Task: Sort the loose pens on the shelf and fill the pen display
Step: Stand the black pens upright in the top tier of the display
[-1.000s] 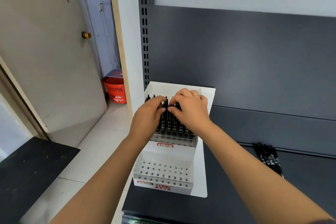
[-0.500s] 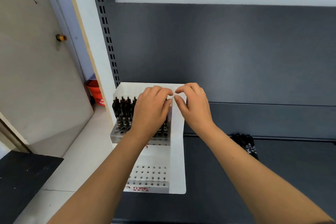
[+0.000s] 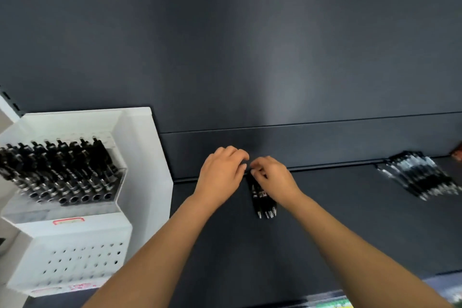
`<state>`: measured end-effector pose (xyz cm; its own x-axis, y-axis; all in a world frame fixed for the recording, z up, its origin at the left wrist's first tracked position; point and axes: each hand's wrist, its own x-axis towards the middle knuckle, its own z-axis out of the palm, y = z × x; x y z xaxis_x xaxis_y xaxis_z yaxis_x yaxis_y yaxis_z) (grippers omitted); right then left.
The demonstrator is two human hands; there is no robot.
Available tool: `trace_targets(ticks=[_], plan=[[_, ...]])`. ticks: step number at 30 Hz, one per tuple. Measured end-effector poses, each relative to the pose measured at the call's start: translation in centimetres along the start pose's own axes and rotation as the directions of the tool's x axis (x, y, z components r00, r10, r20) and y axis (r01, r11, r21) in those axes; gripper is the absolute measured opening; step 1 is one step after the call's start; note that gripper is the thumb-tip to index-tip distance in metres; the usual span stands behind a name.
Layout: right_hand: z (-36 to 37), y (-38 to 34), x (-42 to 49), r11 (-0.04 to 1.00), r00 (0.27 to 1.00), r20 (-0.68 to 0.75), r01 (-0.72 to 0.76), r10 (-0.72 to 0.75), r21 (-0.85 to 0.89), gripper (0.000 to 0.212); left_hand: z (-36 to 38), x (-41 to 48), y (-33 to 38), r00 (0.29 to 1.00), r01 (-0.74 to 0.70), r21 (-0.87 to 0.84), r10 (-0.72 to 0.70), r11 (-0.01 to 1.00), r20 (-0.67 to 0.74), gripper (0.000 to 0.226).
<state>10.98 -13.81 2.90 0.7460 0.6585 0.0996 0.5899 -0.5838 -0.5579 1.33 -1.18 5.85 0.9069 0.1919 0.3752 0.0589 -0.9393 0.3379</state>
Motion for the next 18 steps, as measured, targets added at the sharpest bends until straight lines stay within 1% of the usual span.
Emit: trace_targets(ticks=[2,4,5,7,9,10,12,15,18], plan=[[-0.2,2.6,0.3,0.999,0.998,0.042,-0.042,0.042,-0.012,0.021,2.8,1.0,0.9,0.995,0.05,0.006,-0.05,0.999,0.085,0.025],[-0.1,4.9,0.7,0.996,0.992,0.09,-0.089,0.091,-0.031,0.024,5.5,1.6,1.3,0.971,0.131,0.006,-0.13,0.991,0.201,0.029],[0.1,5.7,1.0,0.994,0.988,0.111,-0.108,0.111,-0.035,0.025,6.9,1.8,1.3,0.948,0.184,0.0,-0.178,0.983,0.263,0.032],[0.5,7.4,1.5,0.989,0.979,0.142,-0.142,0.145,-0.032,0.026,9.6,1.8,1.3,0.878,0.316,-0.011,-0.288,0.949,0.382,0.04],[1.2,8.6,2.1,0.986,0.972,0.163,-0.167,0.169,-0.027,0.026,11.8,1.5,1.3,0.804,0.417,0.005,-0.372,0.909,0.463,0.046],[1.5,8.8,2.3,0.984,0.969,0.17,-0.176,0.178,-0.028,0.026,12.6,1.2,1.3,0.78,0.446,0.019,-0.399,0.895,0.482,0.049],[2.2,9.0,2.7,0.981,0.962,0.191,-0.186,0.194,-0.056,0.032,13.8,1.1,1.4,0.758,0.49,0.034,-0.445,0.871,0.477,0.053],[3.1,8.6,3.2,0.973,0.957,0.203,-0.182,0.208,-0.14,0.041,14.8,1.8,1.9,0.739,0.564,0.013,-0.512,0.826,0.437,0.06],[3.8,8.1,3.7,0.959,0.955,0.21,-0.158,0.209,-0.237,0.043,15.3,2.9,2.5,0.7,0.62,0.025,-0.567,0.785,0.435,0.063]])
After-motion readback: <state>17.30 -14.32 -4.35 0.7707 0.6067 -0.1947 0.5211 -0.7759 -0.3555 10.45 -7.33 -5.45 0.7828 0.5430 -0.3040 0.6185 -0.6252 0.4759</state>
